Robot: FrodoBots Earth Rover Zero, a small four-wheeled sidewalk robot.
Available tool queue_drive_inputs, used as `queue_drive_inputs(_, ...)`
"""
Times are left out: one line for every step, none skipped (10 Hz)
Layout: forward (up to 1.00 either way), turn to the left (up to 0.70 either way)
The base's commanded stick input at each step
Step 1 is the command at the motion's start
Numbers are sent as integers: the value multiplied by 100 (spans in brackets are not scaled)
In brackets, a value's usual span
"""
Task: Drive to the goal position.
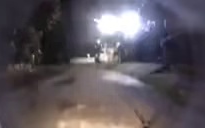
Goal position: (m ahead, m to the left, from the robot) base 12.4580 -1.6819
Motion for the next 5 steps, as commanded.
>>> queue_drive_inputs(70,0)
queue_drive_inputs(70,0)
queue_drive_inputs(70,0)
queue_drive_inputs(70,0)
queue_drive_inputs(70,0)
